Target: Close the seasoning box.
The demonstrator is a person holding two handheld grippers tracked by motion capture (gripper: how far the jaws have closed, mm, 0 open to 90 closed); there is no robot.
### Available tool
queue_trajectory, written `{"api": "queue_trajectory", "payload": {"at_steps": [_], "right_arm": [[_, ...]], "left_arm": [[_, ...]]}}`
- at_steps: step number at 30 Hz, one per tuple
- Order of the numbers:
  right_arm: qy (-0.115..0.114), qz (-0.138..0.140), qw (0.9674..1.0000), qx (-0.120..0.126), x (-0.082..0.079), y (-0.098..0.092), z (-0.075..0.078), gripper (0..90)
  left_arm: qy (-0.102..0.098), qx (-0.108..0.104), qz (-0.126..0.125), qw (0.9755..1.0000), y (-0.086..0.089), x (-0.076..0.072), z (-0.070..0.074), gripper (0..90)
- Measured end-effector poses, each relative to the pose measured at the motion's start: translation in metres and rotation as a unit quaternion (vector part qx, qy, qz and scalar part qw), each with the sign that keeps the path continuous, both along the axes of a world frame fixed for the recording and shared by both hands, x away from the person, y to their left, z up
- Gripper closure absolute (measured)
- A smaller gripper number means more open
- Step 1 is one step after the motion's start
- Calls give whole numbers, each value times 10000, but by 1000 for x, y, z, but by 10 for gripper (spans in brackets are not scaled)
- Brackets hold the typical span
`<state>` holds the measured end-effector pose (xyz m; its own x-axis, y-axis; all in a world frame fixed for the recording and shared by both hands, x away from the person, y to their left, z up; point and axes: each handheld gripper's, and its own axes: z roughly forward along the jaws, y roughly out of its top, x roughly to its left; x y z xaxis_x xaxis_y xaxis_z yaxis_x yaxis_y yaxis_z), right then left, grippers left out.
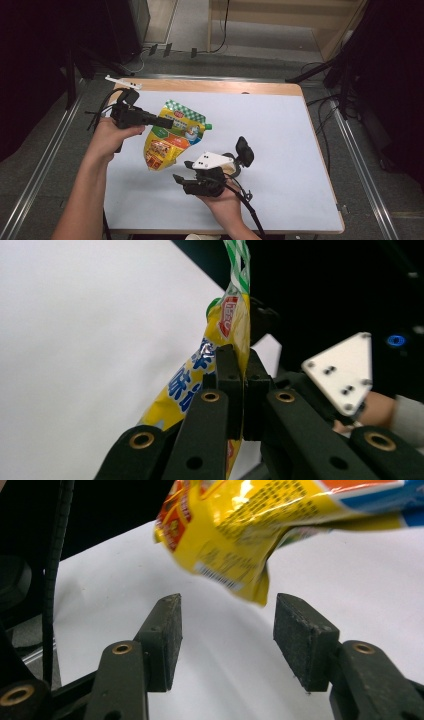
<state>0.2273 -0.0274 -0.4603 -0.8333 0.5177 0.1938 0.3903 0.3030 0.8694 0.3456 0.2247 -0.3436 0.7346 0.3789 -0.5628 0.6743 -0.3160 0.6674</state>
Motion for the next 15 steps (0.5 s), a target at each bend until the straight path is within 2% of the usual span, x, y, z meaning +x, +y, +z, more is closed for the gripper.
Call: {"api": "queue_trajectory", "payload": {"at_steps": [4,8,15], "right_arm": [[122,118,9999,22,1,1,-1,471],[176,179,9997,-1,1,2,-1,470],[202,224,9995,-20,2,2,-2,463]], "left_arm": [[-164,74,223,9996,6,3,-1,900],[-235,82,463,9986,12,6,-5,900],[-499,222,657,9963,7,13,-13,900]]}}
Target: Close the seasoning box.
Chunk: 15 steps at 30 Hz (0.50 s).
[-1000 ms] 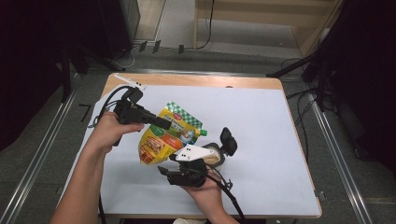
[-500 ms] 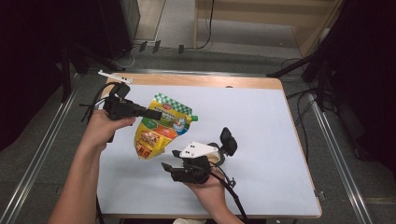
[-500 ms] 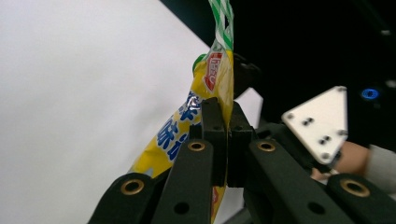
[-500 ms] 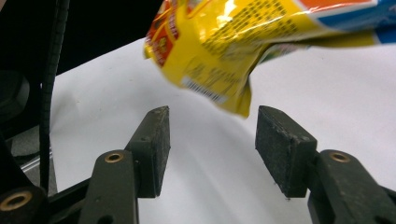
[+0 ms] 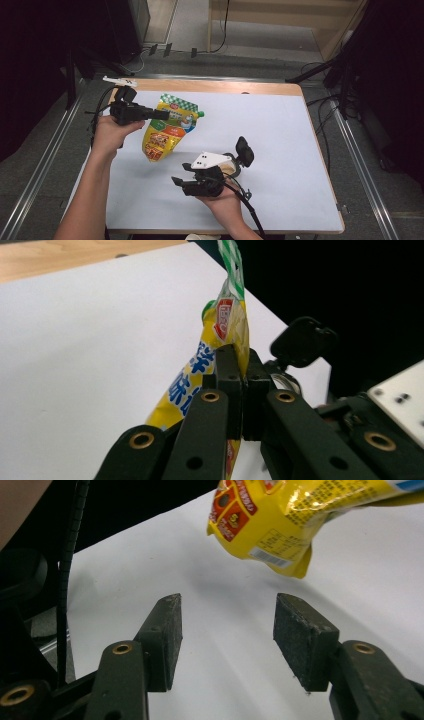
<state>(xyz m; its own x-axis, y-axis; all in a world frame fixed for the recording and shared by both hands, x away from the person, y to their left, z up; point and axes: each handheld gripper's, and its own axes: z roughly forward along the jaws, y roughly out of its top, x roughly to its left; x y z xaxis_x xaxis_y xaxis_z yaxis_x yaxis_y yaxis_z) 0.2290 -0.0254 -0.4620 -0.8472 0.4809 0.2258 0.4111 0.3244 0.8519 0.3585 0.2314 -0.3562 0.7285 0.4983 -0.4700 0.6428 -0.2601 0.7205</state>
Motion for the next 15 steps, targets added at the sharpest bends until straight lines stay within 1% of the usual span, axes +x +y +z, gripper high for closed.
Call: {"api": "queue_trajectory", "payload": {"at_steps": [2,4,6,7,9,10,11,15], "right_arm": [[20,-4,10000,-17,0,1,0,461],[22,14,10000,-37,0,1,-1,459],[25,19,10000,-54,0,1,-1,458],[33,24,10000,-58,0,1,-1,457],[31,22,10000,-62,0,1,-1,456],[26,20,10000,-66,0,1,-1,456],[17,19,10000,-61,0,1,-1,456],[31,2,10000,-51,0,1,-1,456]], "left_arm": [[-75,-21,-5,10000,-3,2,-3,900],[-142,-84,61,9998,-4,5,-7,900],[-275,-54,110,9995,-5,5,-11,900],[-263,-33,158,9995,-4,7,-15,900],[-144,26,173,9997,-2,10,-22,900],[-96,-163,173,9997,1,11,-25,900],[-72,-189,175,9996,4,12,-25,900],[-156,31,220,9996,6,9,-23,900]]}}
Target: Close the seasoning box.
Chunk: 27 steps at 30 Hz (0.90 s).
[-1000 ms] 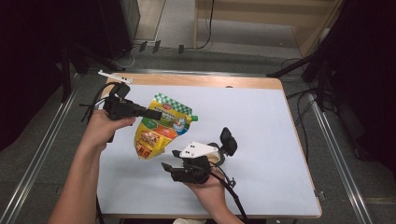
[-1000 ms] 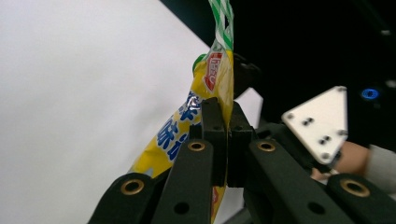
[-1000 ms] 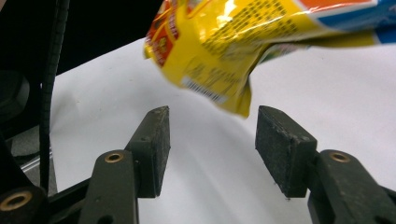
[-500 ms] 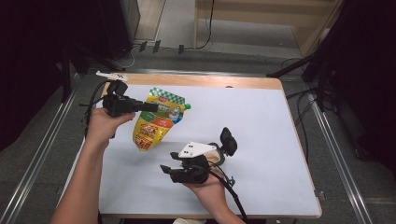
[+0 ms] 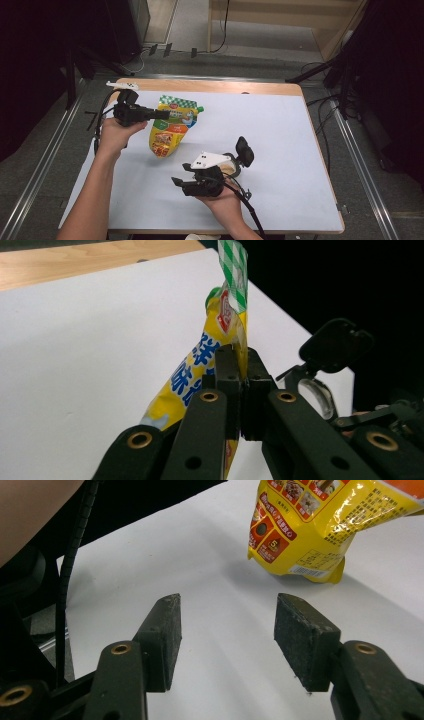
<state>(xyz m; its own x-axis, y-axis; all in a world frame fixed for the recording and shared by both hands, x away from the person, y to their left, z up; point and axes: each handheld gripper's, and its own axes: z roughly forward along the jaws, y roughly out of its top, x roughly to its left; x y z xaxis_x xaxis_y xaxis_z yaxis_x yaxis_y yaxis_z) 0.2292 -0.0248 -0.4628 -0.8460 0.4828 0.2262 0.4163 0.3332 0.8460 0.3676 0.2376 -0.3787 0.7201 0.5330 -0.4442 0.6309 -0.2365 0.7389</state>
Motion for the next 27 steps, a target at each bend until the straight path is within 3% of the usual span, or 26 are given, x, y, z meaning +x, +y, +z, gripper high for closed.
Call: {"api": "queue_trajectory", "payload": {"at_steps": [6,16,27], "right_arm": [[-6,26,10000,-27,-1,1,0,455],[16,33,10000,-44,-1,1,-1,456],[17,35,10000,-81,-1,1,-1,456]], "left_arm": [[-19,182,-42,9998,-2,-1,-1,870],[-240,159,-64,9996,1,-5,3,808],[-324,238,-48,9992,5,-13,15,688]]}}
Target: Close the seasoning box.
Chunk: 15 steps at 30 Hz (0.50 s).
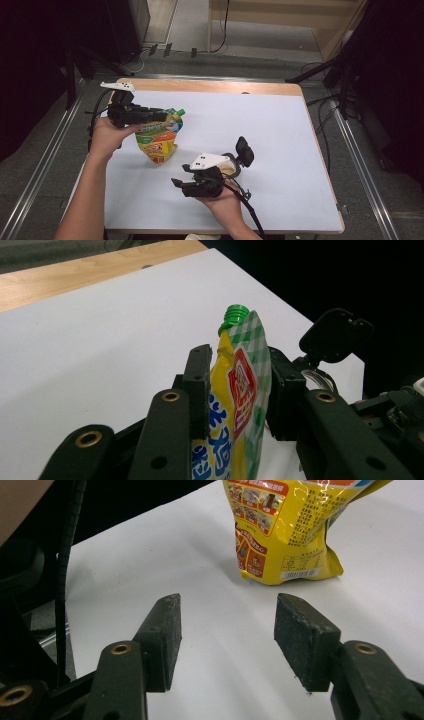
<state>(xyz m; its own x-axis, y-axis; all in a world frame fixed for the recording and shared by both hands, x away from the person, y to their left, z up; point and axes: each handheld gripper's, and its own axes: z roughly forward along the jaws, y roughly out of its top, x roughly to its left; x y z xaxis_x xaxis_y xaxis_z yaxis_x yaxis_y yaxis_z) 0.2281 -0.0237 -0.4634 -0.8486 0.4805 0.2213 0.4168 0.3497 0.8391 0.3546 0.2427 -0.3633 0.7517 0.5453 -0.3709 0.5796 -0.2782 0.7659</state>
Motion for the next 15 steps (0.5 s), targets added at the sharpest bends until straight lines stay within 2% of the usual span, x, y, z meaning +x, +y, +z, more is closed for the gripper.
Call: {"api": "queue_trajectory", "payload": {"at_steps": [7,12,15], "right_arm": [[7,10,10000,-21,0,0,0,458],[14,16,10000,-22,0,0,0,459],[23,26,10000,-33,-1,0,0,459]], "left_arm": [[2,-49,-12,10000,1,-5,8,651],[-149,-29,-9,9999,-2,-10,17,618],[-163,16,-9,9999,-4,-12,21,613]]}}
